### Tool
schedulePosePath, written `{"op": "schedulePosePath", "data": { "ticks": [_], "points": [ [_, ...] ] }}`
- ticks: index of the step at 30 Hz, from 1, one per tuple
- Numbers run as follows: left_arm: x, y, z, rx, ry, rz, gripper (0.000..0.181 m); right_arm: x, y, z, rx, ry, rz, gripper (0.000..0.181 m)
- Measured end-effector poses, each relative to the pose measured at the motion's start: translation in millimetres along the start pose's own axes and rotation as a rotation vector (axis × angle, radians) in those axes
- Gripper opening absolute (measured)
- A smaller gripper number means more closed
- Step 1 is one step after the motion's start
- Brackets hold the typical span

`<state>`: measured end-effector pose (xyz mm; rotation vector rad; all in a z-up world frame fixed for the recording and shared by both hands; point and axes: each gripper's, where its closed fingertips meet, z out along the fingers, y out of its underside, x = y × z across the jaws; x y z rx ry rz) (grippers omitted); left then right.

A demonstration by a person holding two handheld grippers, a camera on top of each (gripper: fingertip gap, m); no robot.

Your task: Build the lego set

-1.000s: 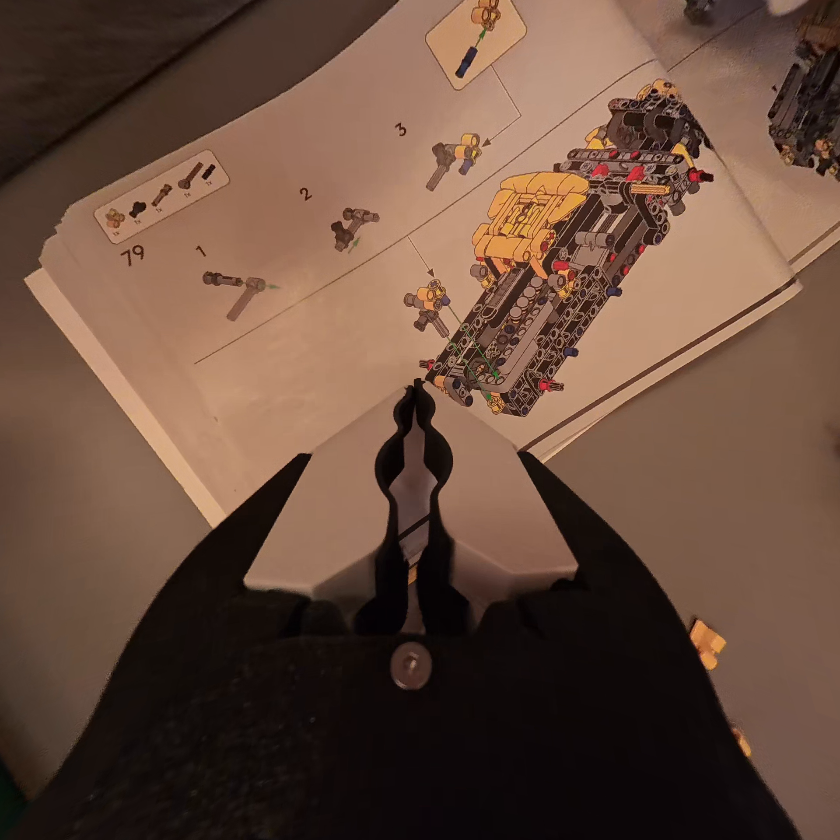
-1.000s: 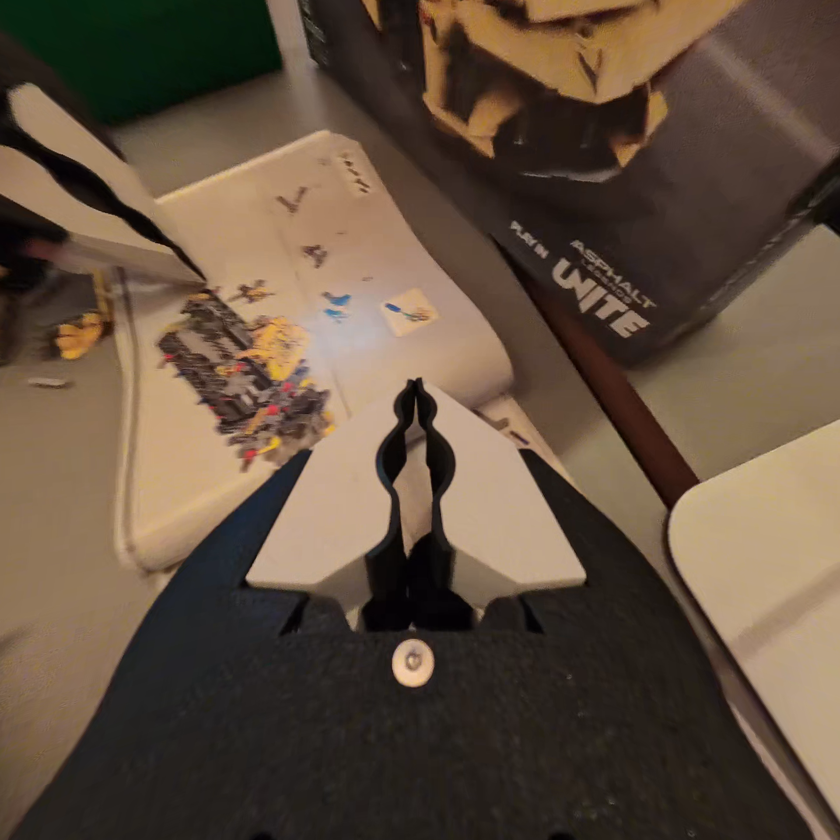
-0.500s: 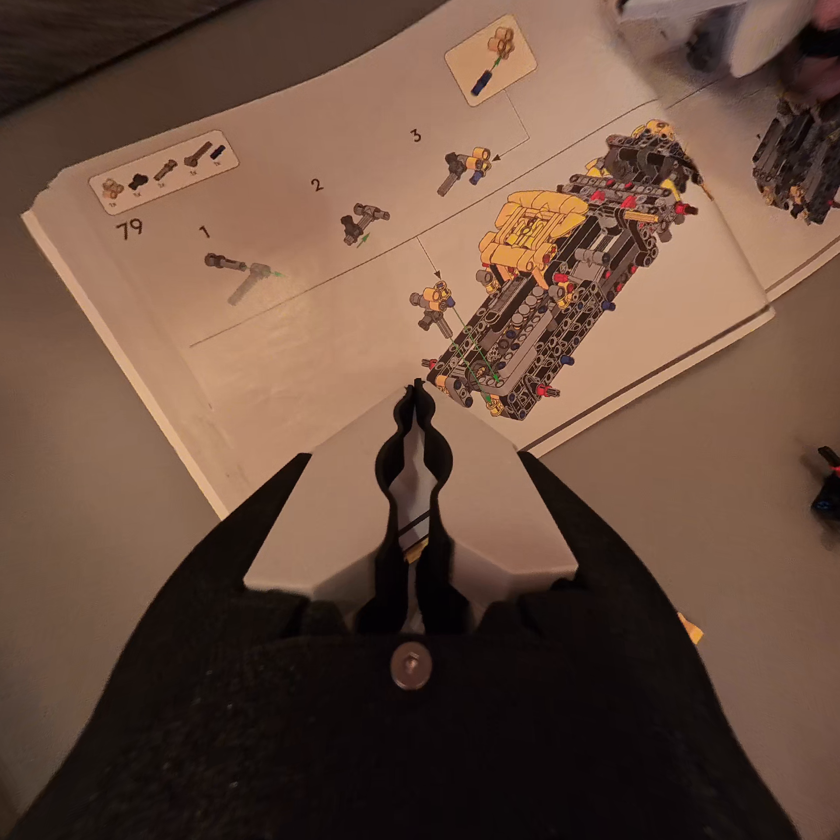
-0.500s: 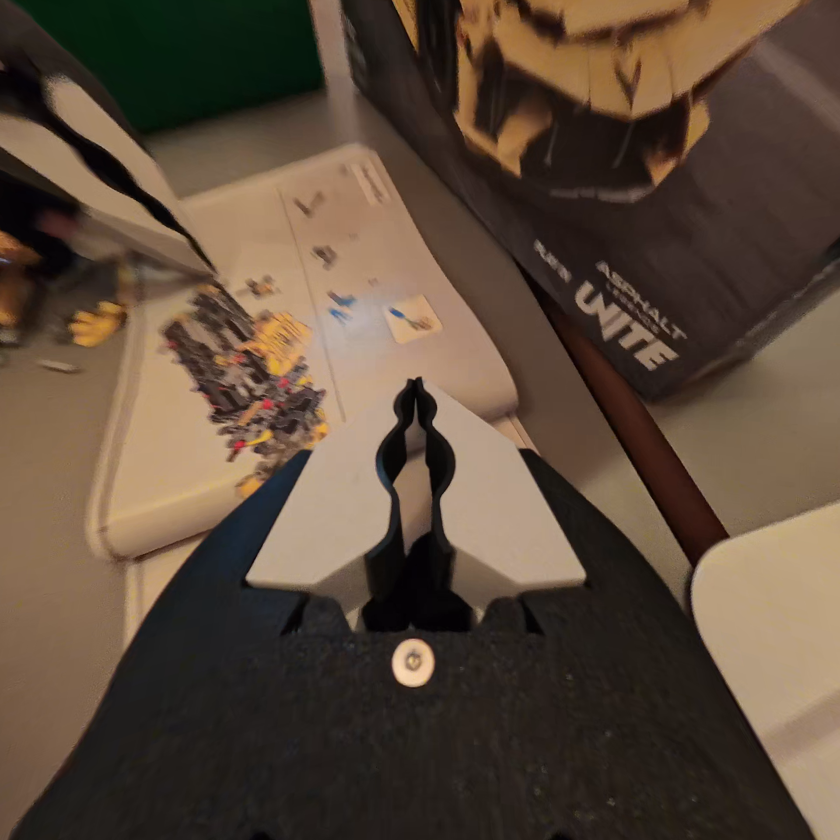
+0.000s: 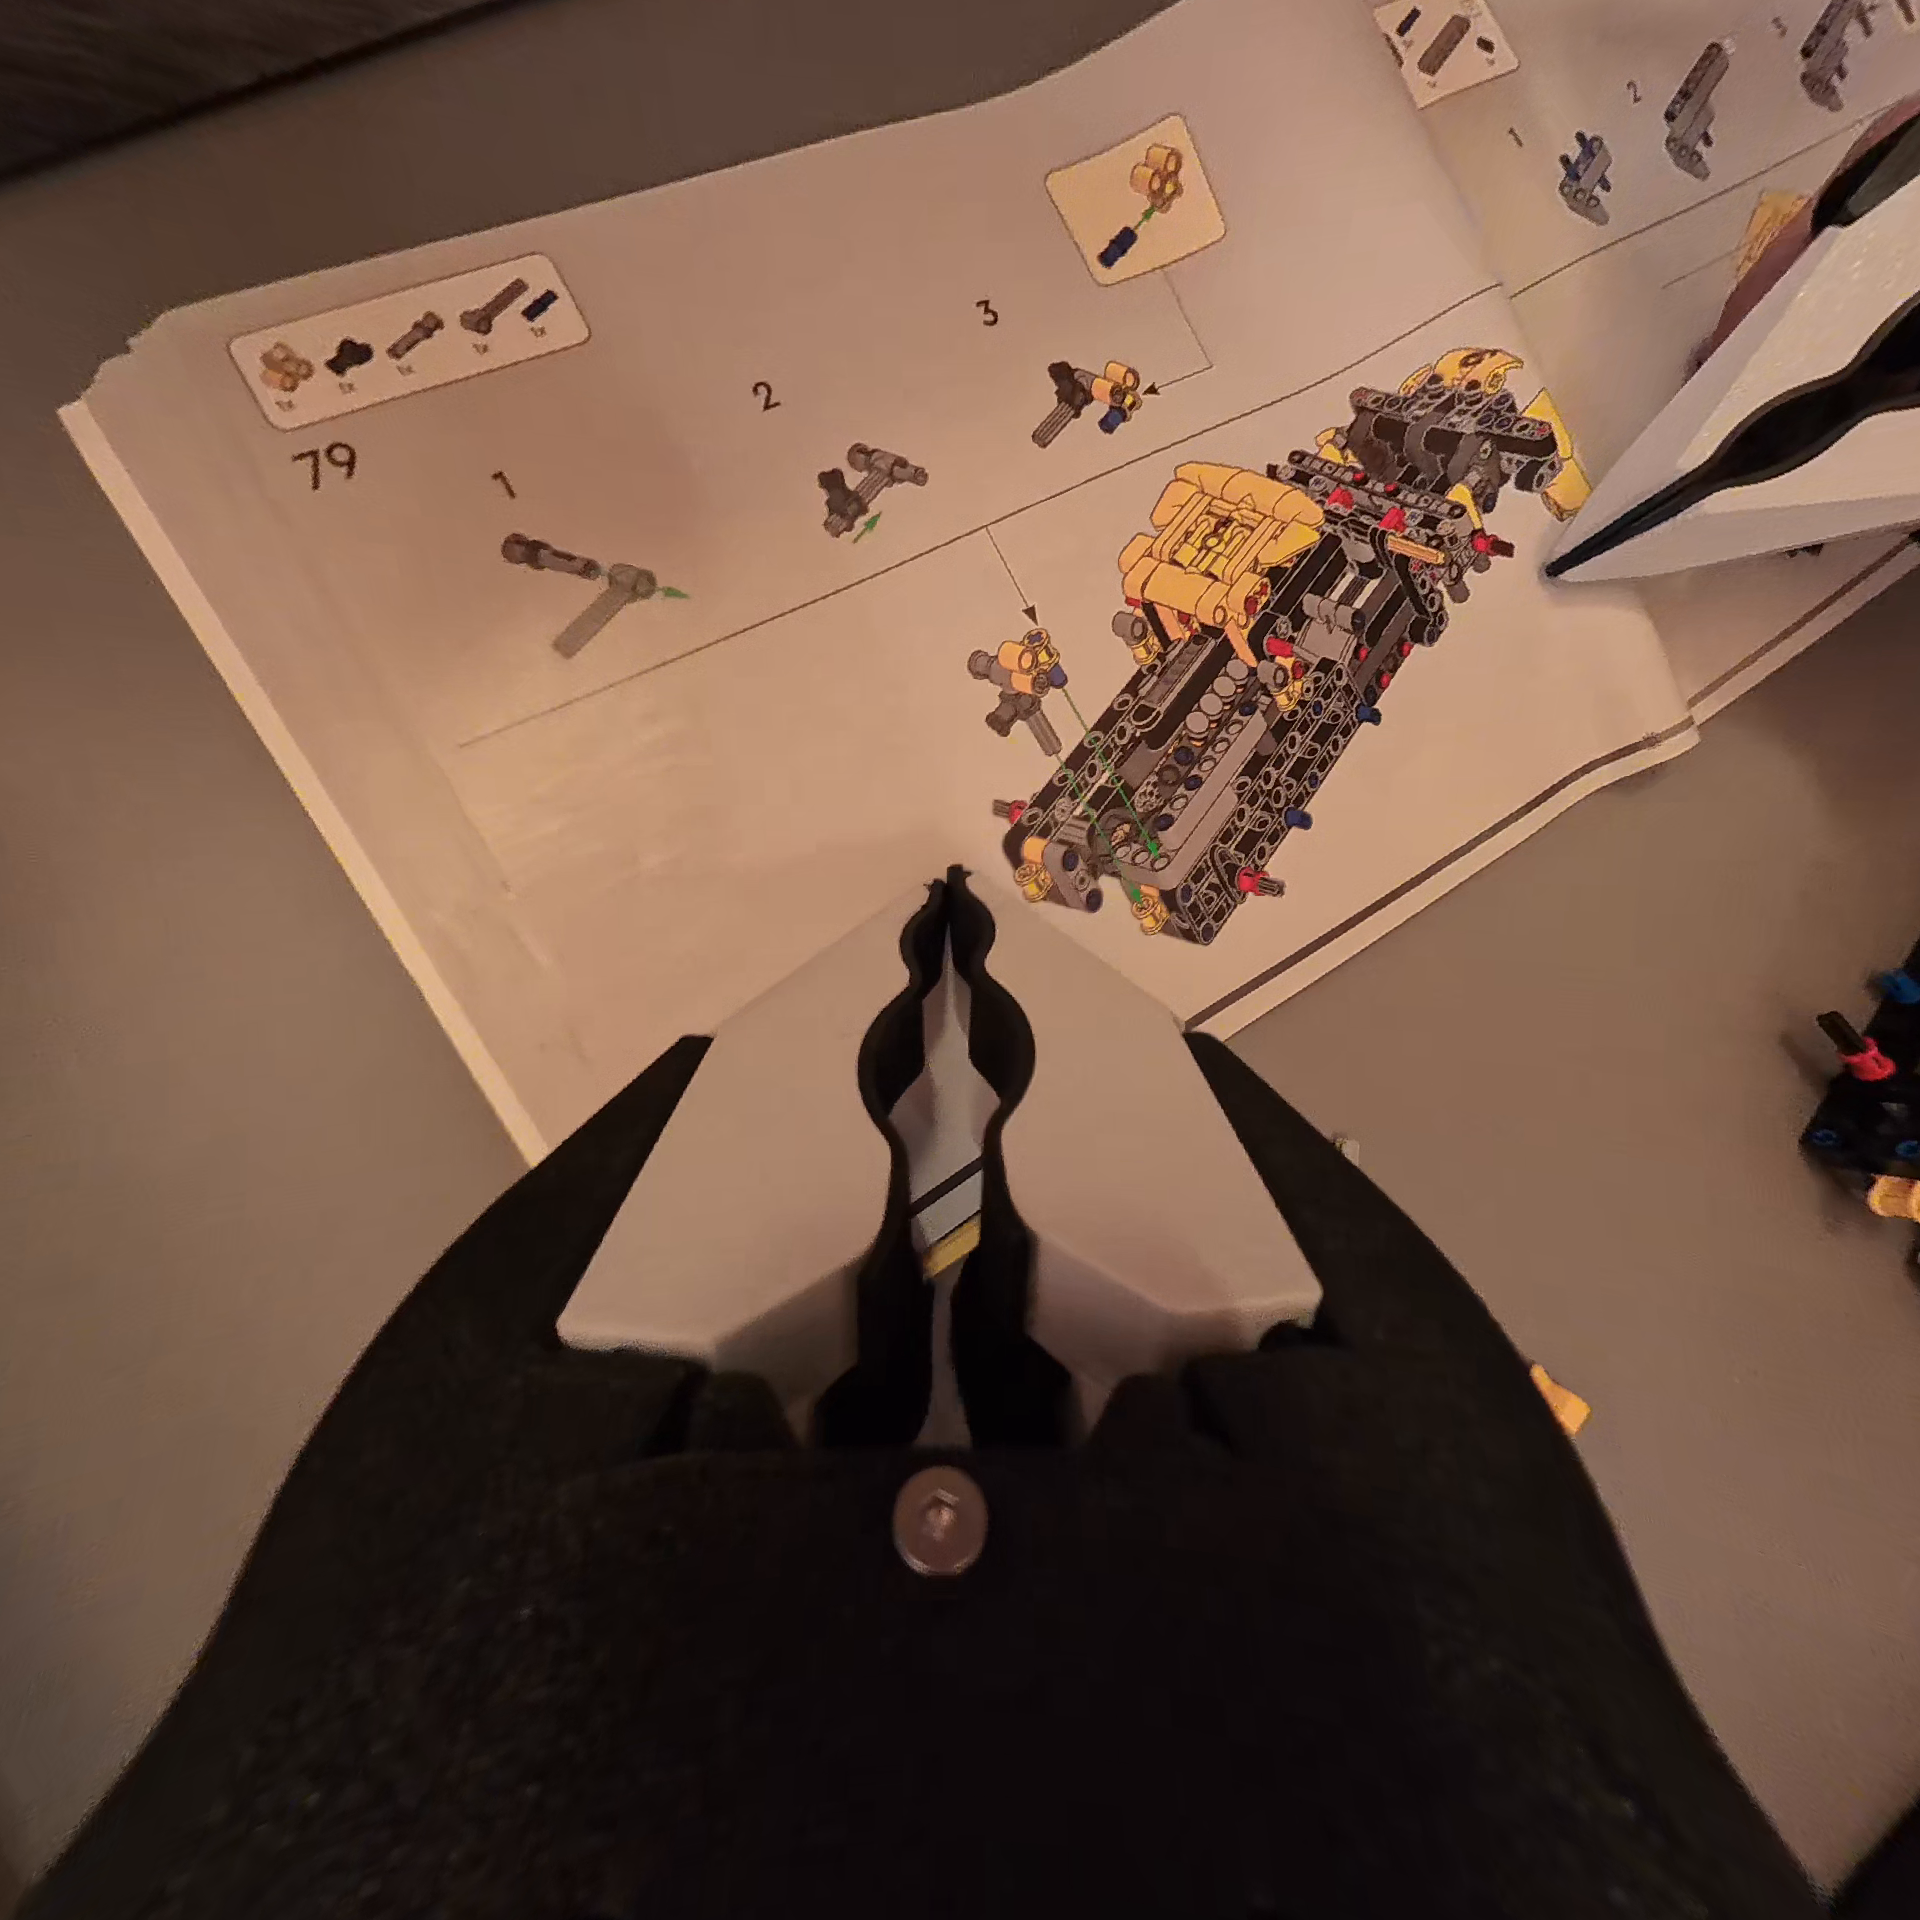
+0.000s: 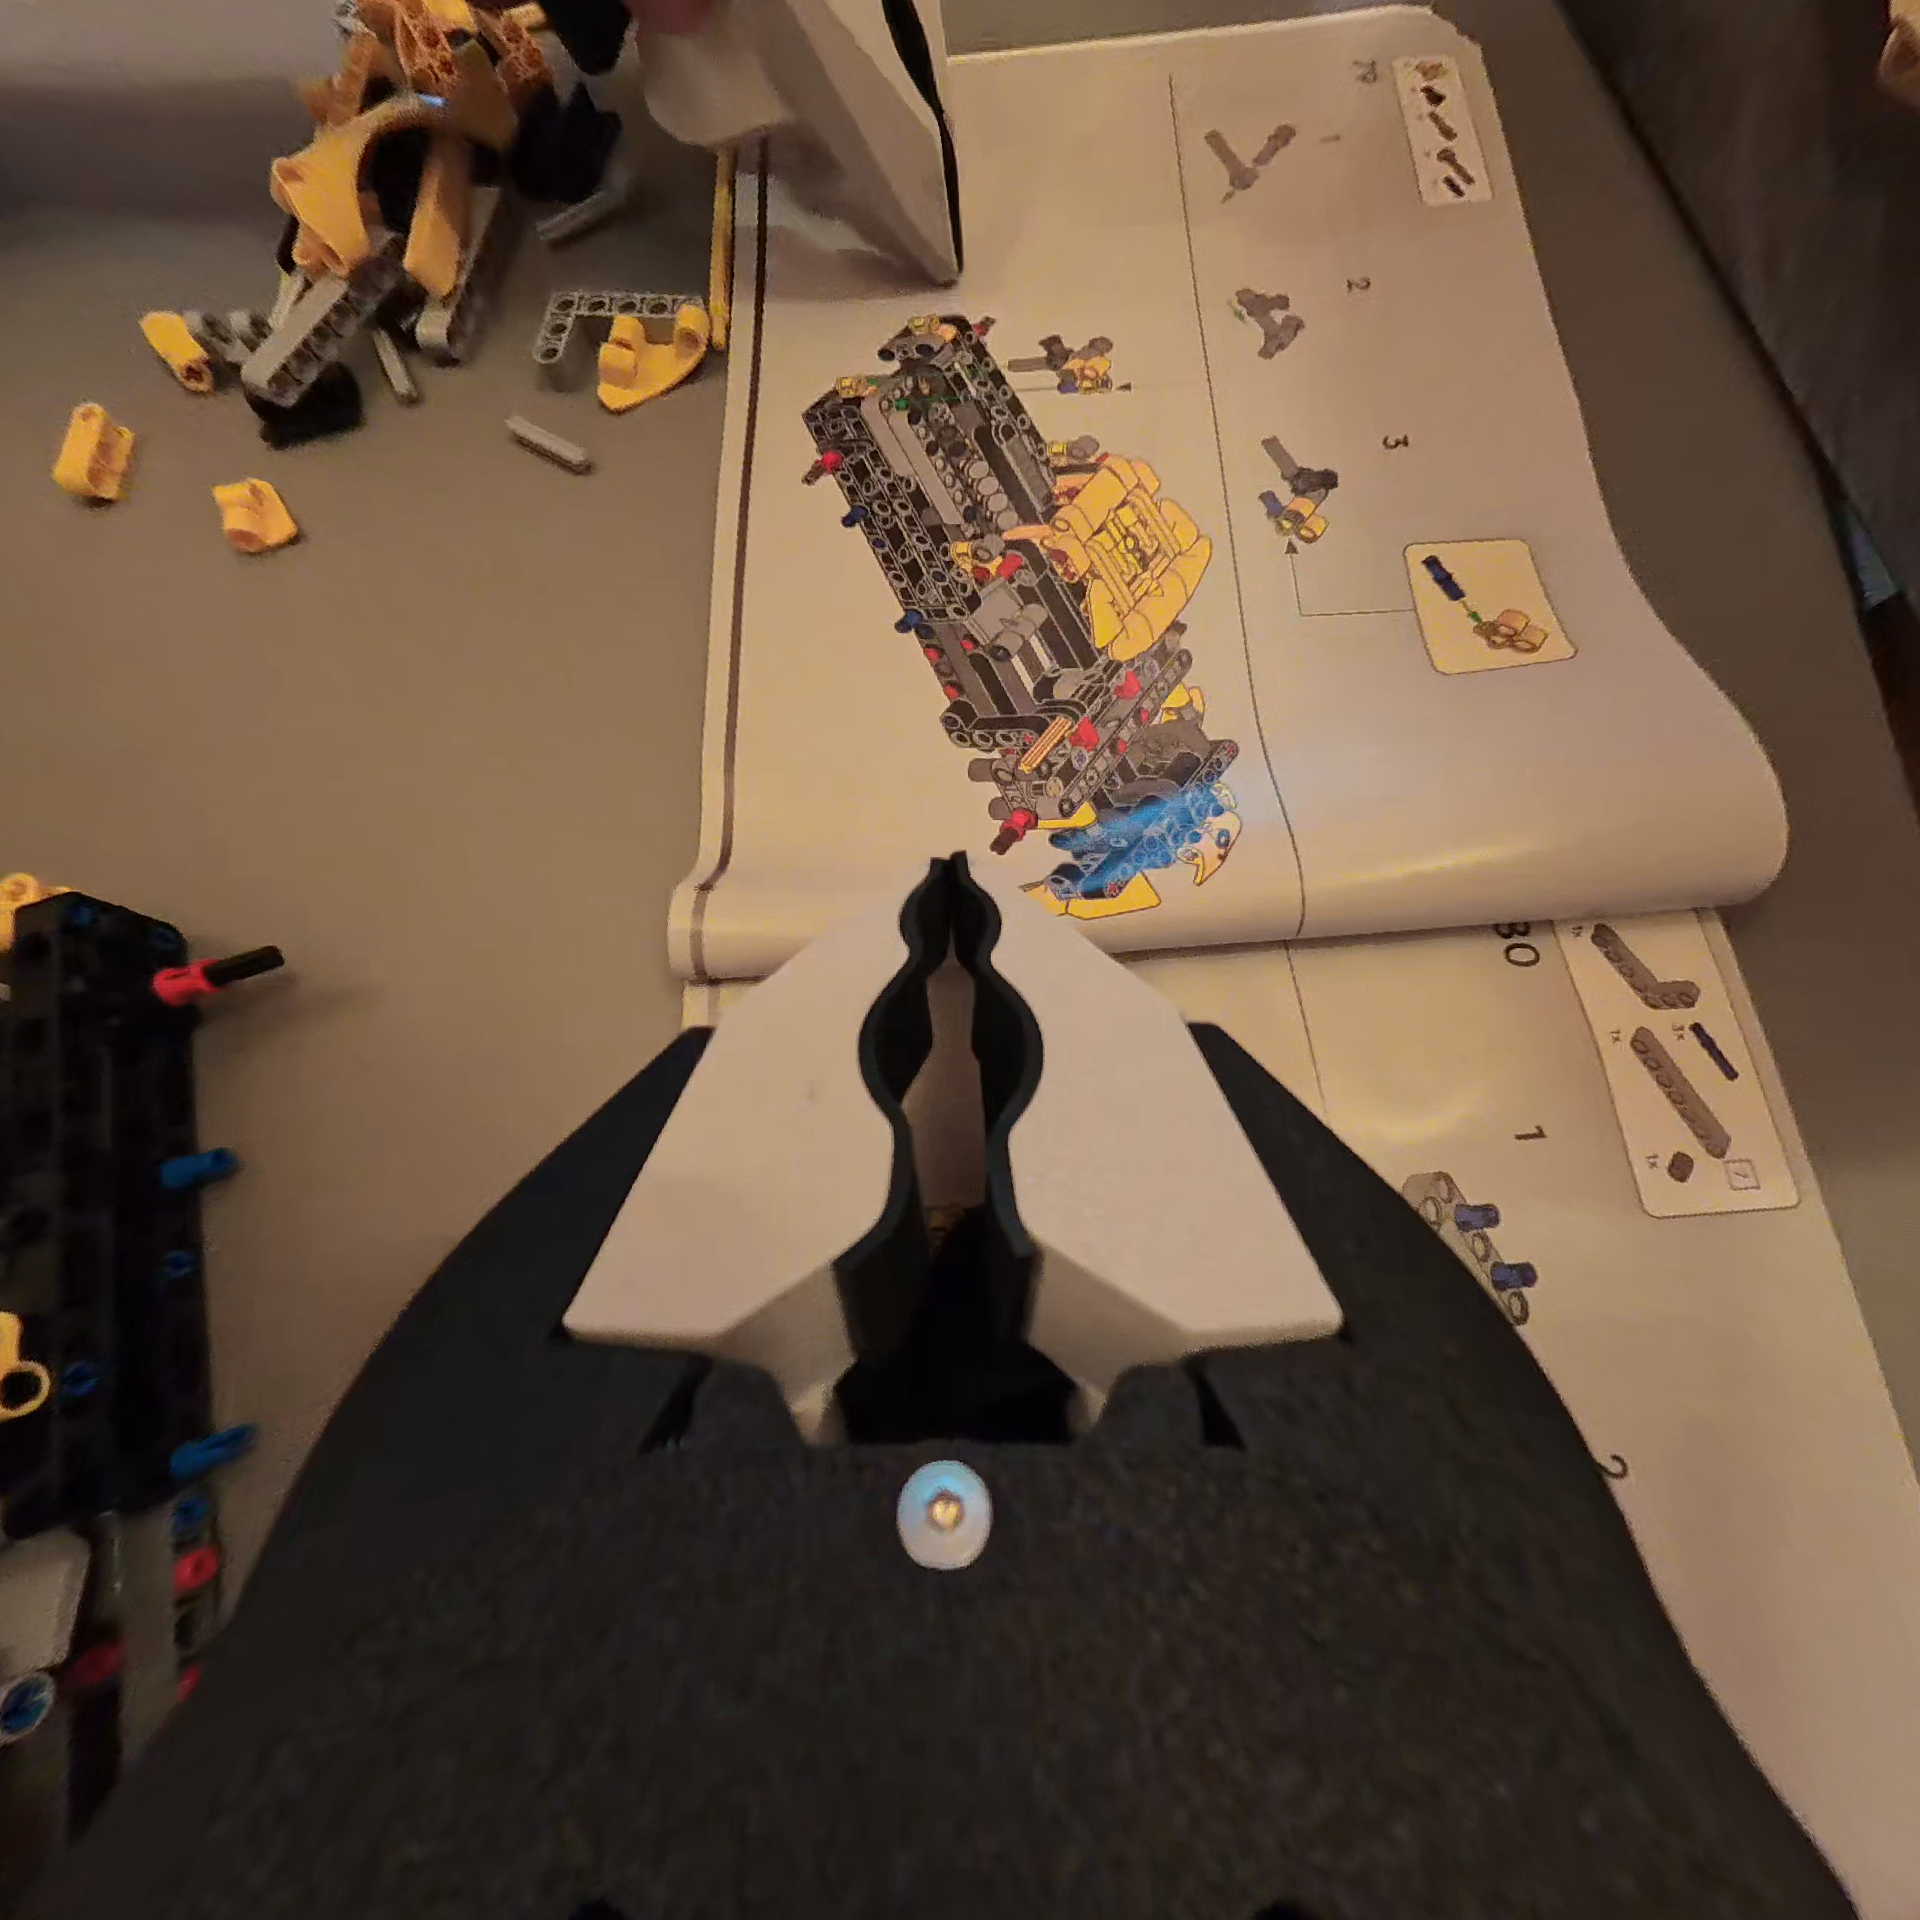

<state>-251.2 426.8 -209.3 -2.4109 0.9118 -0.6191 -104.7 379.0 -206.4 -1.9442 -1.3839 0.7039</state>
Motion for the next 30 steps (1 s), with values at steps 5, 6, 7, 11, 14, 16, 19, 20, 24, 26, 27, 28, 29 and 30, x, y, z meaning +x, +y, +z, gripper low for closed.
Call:
{"op": "schedulePosePath", "data": {
  "ticks": [5, 6, 7, 11, 14, 16, 19, 20, 24, 26, 27, 28, 29, 30],
  "points": [
    [-1, 1, -2, 0.020, 0.015, -0.023, 0.000, 0, -2, 0, 0.004, -0.002, 0.022, 0.000],
    [-2, 1, -2, 0.024, 0.010, -0.022, 0.000, 0, -4, -1, 0.004, -0.003, 0.031, 0.000],
    [-2, 1, -2, 0.031, 0.008, -0.027, 0.000, -1, -8, -3, 0.003, 0.000, 0.029, 0.000],
    [-1, 3, -4, 0.070, 0.024, -0.050, 0.000, -2, -66, -49, 0.230, 0.119, 0.064, 0.000],
    [-17, -6, -13, 0.138, -0.040, -0.070, 0.000, -15, -85, -106, 0.286, 0.338, 0.102, 0.020],
    [-24, -19, -28, 0.221, -0.035, -0.111, 0.004, -30, -82, -139, 0.312, 0.487, 0.157, 0.034],
    [-33, -32, -54, 0.327, -0.022, -0.140, 0.011, -57, -67, -168, 0.365, 0.626, 0.243, 0.040],
    [-35, -34, -61, 0.350, -0.023, -0.136, 0.015, -63, -60, -175, 0.377, 0.677, 0.264, 0.040],
    [-38, -36, -76, 0.376, -0.056, -0.082, 0.026, -78, -40, -199, 0.453, 0.856, 0.309, 0.030],
    [-35, -36, -80, 0.385, -0.062, -0.058, 0.027, -82, -28, -196, 0.482, 0.859, 0.338, 0.030],
    [-31, -34, -82, 0.381, -0.054, -0.040, 0.027, -83, -23, -195, 0.493, 0.851, 0.363, 0.033],
    [-26, -32, -83, 0.377, -0.043, -0.018, 0.028, -87, -20, -194, 0.517, 0.835, 0.380, 0.035],
    [-20, -31, -86, 0.382, -0.026, 0.000, 0.028, -91, -18, -194, 0.536, 0.827, 0.391, 0.035],
    [-11, -29, -89, 0.390, 0.001, 0.019, 0.028, -94, -14, -197, 0.547, 0.839, 0.405, 0.036]
  ]
}}
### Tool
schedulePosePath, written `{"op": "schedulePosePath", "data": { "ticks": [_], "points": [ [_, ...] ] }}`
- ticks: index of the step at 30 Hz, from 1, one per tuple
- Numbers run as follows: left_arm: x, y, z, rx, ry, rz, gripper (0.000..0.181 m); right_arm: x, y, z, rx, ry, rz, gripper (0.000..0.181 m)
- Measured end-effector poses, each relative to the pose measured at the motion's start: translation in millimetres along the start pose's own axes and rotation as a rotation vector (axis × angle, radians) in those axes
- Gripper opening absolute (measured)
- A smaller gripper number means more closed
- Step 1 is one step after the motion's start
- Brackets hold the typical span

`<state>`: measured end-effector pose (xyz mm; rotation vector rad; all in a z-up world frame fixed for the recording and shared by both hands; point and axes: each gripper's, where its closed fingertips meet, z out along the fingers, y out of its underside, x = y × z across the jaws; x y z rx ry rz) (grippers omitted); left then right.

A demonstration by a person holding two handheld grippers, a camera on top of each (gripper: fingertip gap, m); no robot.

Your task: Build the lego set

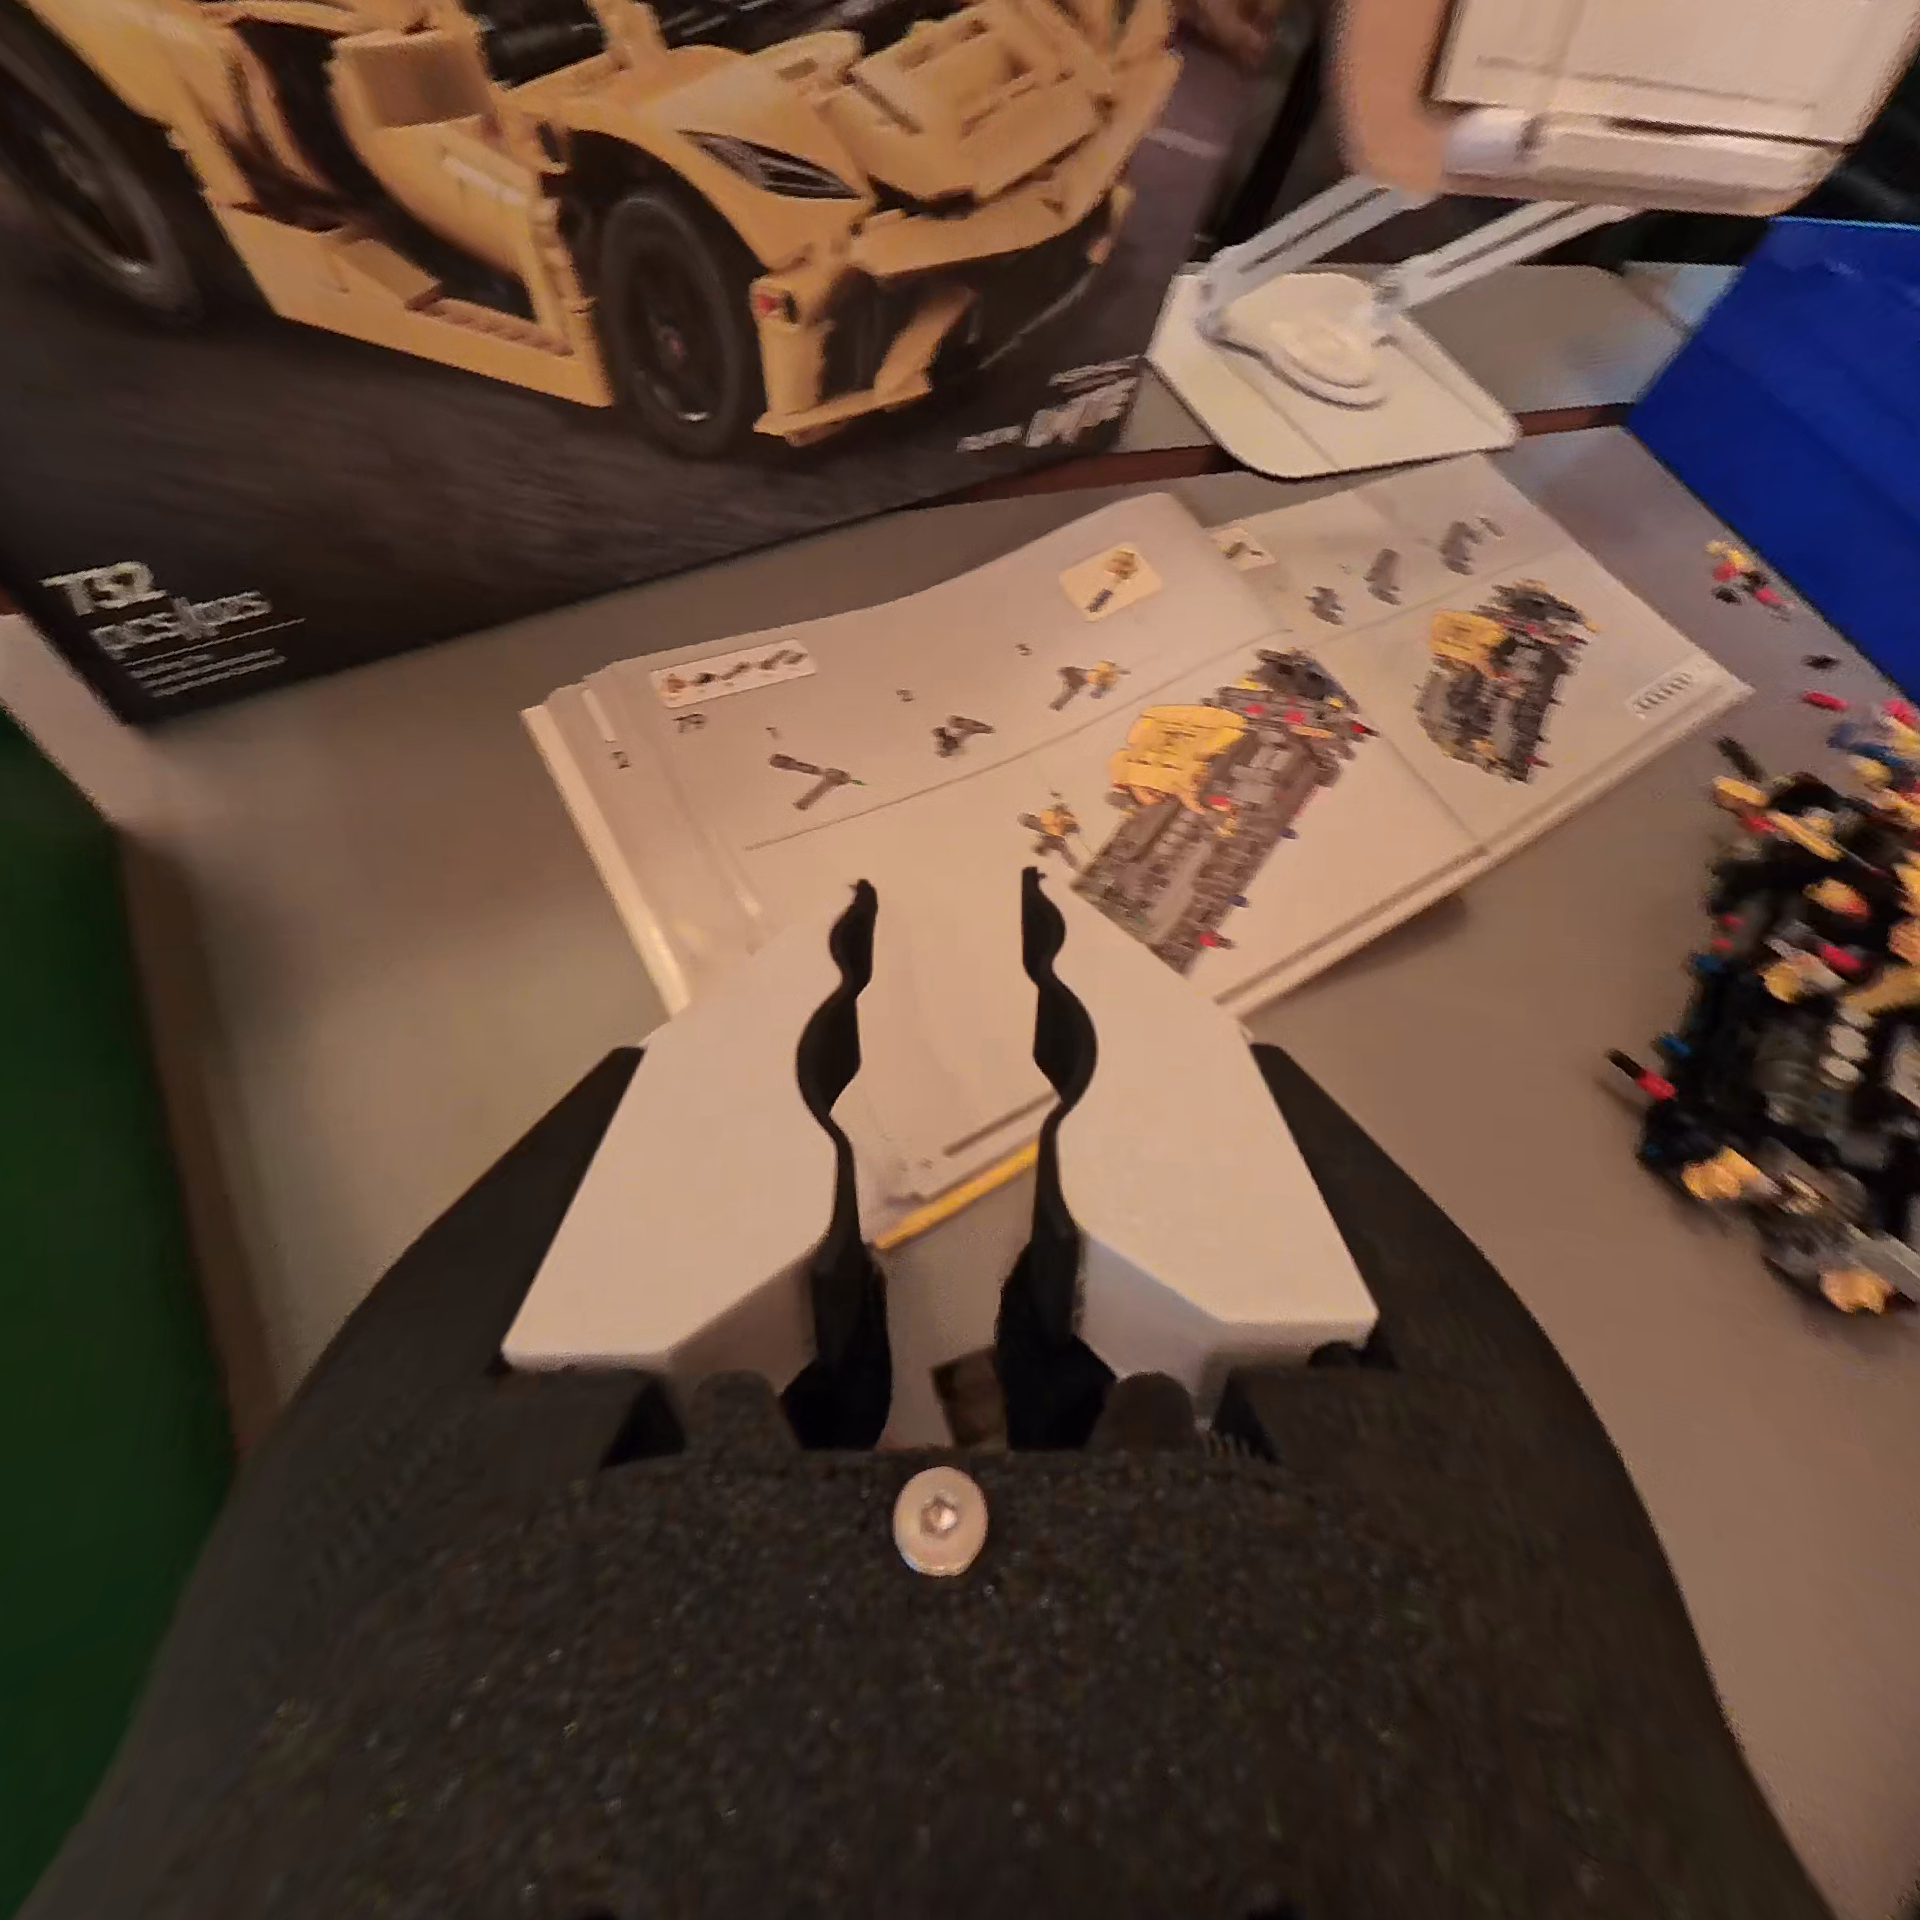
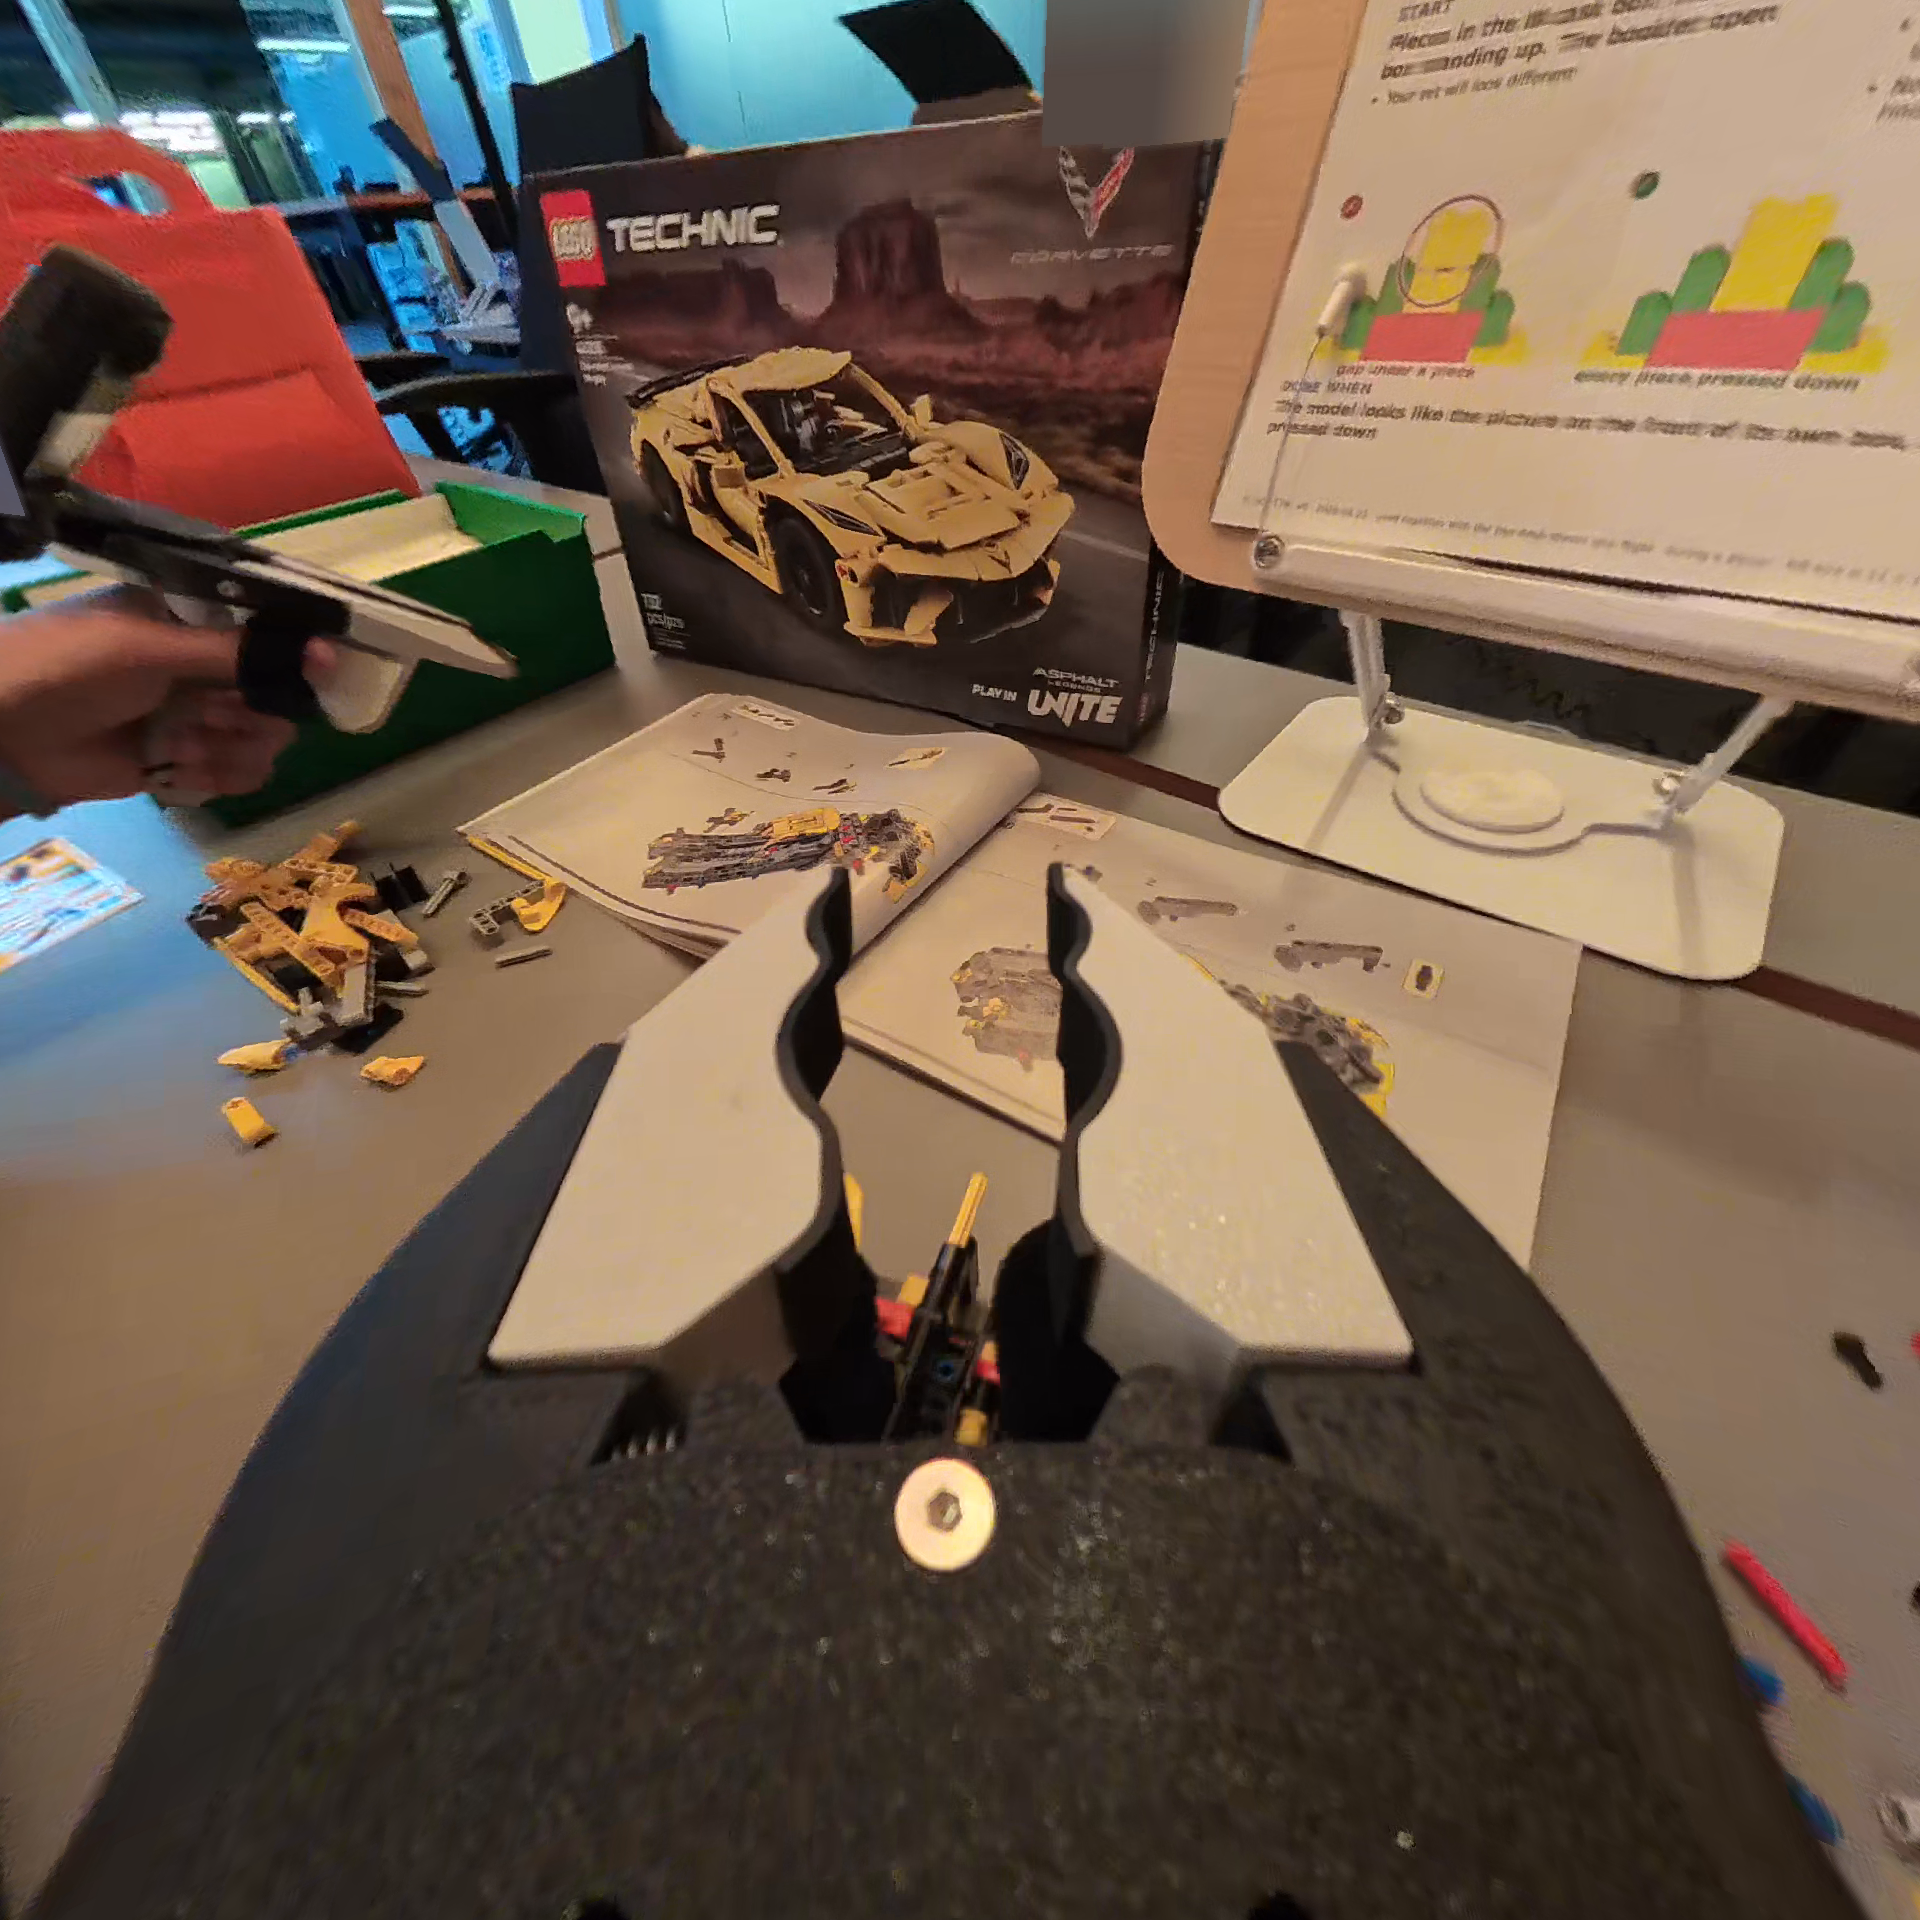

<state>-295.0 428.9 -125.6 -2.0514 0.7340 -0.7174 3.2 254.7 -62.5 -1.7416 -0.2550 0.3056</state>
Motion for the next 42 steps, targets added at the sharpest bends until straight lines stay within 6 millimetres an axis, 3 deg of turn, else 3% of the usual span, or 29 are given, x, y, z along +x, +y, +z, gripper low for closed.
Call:
{"op": "schedulePosePath", "data": {
  "ticks": [2, 4, 10, 13, 18, 22, 24, 33, 42],
  "points": [
    [21, 5, -11, -0.005, 0.055, 0.036, 0.028, 4, 2, -14, 0.032, 0.037, 0.007, 0.038],
    [39, 23, -24, -0.057, 0.088, 0.112, 0.028, 8, 5, -30, 0.062, 0.074, 0.018, 0.038],
    [99, 104, -76, -0.225, 0.204, 0.354, 0.028, -13, 31, -65, 0.102, 0.062, 0.114, 0.037],
    [93, 140, -104, -0.302, 0.109, 0.385, 0.028, -25, 41, -71, 0.110, 0.058, 0.110, 0.037],
    [66, 151, -132, -0.243, -0.029, 0.257, 0.028, -29, 44, -69, 0.113, 0.039, 0.084, 0.035],
    [23, 153, -134, -0.240, -0.200, 0.166, 0.027, -26, 50, -65, 0.089, 0.037, 0.097, 0.035],
    [13, 154, -128, -0.225, -0.219, 0.100, 0.027, -24, 50, -65, 0.092, 0.045, 0.104, 0.035],
    [40, 149, -91, -0.227, -0.135, 0.162, 0.027, -20, 56, -62, 0.071, 0.053, 0.121, 0.034],
    [40, 152, -83, -0.262, -0.149, 0.181, 0.010, -22, 59, -60, 0.054, 0.035, 0.123, 0.033]
  ]
}}
